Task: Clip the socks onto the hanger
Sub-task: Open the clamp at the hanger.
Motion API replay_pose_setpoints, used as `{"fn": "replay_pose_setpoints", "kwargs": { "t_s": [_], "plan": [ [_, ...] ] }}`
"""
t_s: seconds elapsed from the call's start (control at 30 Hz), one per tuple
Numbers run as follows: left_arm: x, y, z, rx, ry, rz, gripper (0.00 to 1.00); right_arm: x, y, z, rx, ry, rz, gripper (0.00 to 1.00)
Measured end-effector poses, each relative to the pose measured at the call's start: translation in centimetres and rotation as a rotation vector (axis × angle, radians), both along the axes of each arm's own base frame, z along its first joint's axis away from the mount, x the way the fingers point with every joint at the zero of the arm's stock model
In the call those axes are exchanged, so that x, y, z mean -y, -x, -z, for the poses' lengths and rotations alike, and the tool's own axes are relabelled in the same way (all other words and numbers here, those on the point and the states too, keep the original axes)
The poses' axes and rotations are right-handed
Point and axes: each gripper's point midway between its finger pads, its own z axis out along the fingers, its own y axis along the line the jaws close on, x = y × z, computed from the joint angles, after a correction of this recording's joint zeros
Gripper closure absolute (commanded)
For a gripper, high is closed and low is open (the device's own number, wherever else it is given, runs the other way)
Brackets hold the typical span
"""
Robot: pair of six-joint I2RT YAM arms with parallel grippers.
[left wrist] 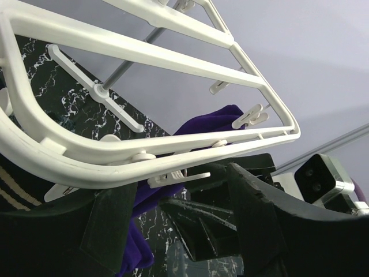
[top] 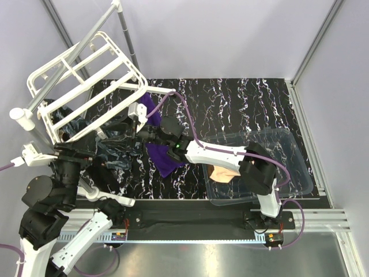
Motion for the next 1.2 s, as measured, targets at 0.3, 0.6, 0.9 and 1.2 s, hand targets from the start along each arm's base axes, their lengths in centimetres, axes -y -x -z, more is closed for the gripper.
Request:
{"fn": "replay_pose_setpoints", "kwargs": {
  "t_s": [0.3,0.6,0.9,1.2],
  "plan": [
    [0.2,0.0,-0.1,0.002,0.017,0.008,0.32,-0.3,0.7,-0.2,-0.021,0.0,-0.048,0.54],
    [0.2,0.0,-0.1,0.003,0.031,0.011,0.32,-0.4,1.2,-0.4,-0.044,-0.002,-0.078,0.64],
    [0.4,0.4,-0.6,0.017,0.056,0.031,0.31,-0.6,1.3,-0.4,-0.066,0.003,-0.093,0.8],
    [1.2,1.7,-2.1,0.057,0.166,0.112,0.42,-0.7,0.4,1.5,-0.148,0.104,-0.045,1.0]
  ]
}}
